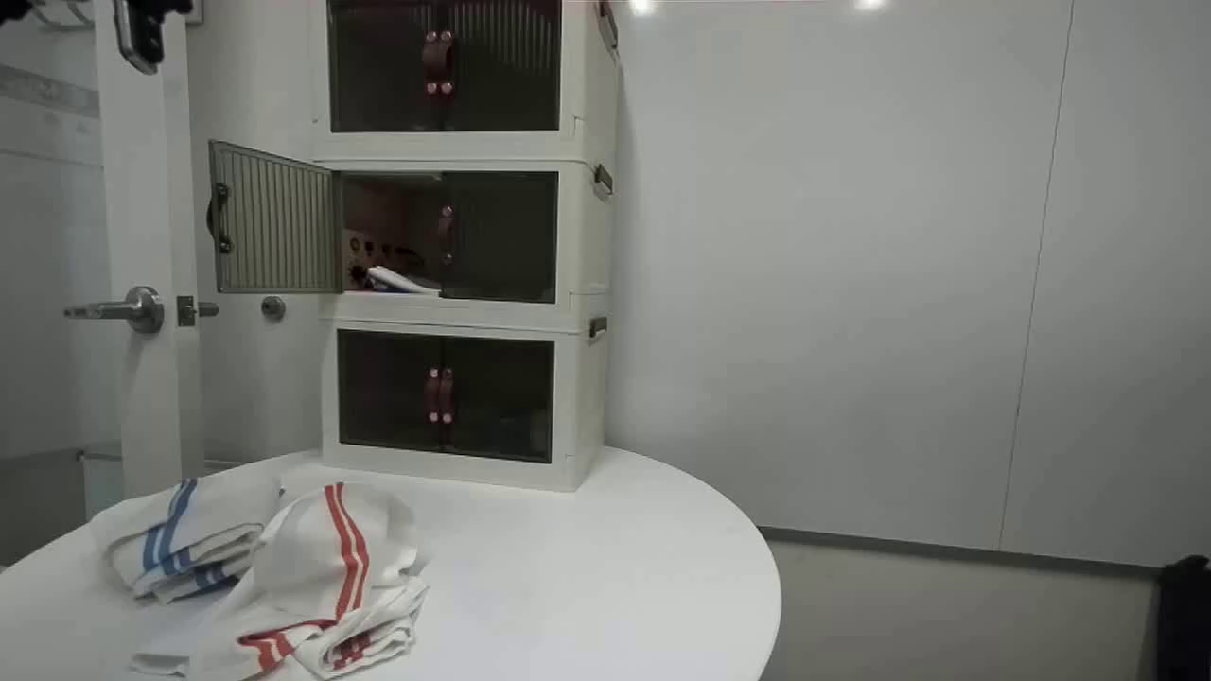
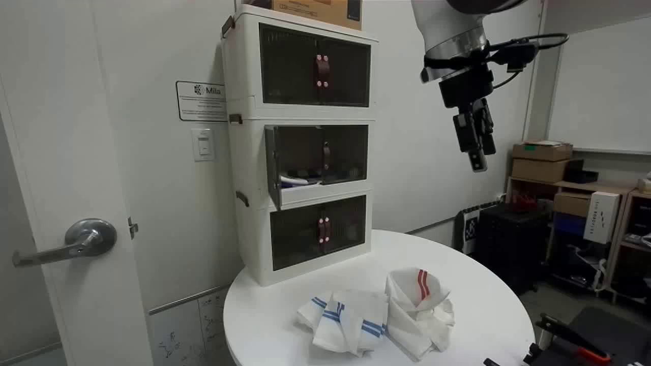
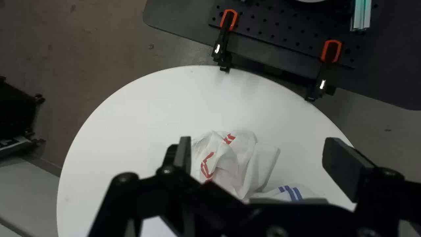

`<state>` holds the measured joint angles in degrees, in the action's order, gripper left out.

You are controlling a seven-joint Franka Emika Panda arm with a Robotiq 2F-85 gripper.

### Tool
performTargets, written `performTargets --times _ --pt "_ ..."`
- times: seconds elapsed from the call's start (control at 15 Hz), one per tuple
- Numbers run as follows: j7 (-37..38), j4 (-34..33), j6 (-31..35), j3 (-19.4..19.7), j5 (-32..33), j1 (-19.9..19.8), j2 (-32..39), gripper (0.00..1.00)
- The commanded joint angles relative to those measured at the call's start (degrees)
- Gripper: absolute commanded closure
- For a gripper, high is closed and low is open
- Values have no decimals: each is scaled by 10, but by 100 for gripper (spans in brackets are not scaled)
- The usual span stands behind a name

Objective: Place one towel inside the middle shelf

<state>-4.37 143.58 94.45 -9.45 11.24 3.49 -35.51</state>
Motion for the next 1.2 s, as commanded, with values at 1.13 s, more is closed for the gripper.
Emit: performTargets --times 1.13 --pt "3 -7 15 17 7 17 32 0"
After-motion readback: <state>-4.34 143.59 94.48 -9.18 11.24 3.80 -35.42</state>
